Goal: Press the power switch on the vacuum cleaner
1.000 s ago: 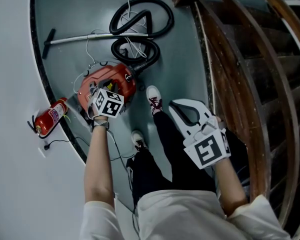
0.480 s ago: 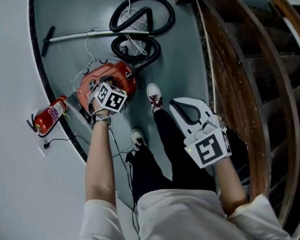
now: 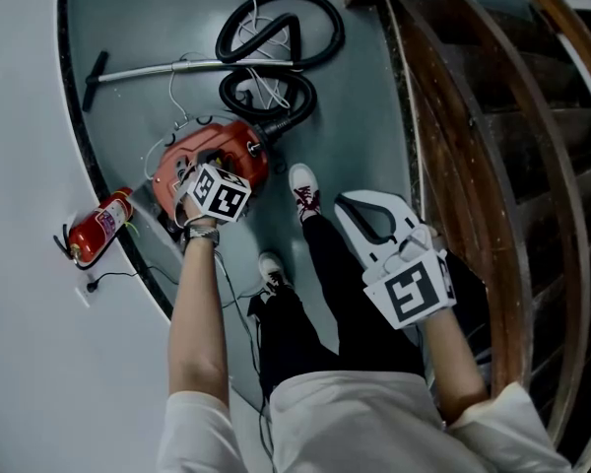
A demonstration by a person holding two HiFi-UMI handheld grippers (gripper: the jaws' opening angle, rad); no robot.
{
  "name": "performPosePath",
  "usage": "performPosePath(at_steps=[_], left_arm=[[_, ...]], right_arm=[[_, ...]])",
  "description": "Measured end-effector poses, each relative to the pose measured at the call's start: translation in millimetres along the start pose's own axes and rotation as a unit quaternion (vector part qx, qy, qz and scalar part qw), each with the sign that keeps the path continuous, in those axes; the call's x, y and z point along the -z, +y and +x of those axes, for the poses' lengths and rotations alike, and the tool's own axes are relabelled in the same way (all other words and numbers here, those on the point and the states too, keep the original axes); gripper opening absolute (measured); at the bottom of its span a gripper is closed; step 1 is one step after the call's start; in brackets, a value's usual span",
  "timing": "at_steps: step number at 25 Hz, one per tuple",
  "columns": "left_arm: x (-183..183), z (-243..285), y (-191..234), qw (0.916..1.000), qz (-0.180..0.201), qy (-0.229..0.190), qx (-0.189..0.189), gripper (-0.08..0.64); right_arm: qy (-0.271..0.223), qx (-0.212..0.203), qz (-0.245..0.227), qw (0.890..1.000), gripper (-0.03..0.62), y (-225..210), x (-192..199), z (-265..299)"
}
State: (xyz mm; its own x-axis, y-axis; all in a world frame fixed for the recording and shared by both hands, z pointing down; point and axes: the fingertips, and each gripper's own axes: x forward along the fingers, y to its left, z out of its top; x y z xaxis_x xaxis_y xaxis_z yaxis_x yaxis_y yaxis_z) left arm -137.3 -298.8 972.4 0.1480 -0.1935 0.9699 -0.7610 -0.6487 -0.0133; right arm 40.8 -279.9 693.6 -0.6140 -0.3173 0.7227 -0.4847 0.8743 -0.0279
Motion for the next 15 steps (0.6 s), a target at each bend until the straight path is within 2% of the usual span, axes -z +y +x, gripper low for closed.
performPosePath(at_steps=[2,6,11,15], left_arm=[[0.9,-1.9,-2.2,0.9999,-0.011,-0.01,0.004,0.107],[-2.1,-13.1,-2.1,0.9981,-0.052,-0.029,0.014,0.112],[1.5,-25.9,-1.4,0.998,-0.051,-0.035,0.012,0.109],[1.1,-43.7,8.8,0.9984,-0.038,-0.041,-0.003,0.073]], right_arm=[[-0.002,0.0,0.0,1.0,0.03,0.6,-4.8,-3.0],[-0.011,0.006,-0.009,1.0,0.03,-6.5,-14.4,-11.6],[-0.018,0.019,-0.014,1.0,0.031,-11.3,-23.1,-21.7],[-0.023,0.032,-0.019,0.999,0.029,-15.1,-32.3,-28.8]])
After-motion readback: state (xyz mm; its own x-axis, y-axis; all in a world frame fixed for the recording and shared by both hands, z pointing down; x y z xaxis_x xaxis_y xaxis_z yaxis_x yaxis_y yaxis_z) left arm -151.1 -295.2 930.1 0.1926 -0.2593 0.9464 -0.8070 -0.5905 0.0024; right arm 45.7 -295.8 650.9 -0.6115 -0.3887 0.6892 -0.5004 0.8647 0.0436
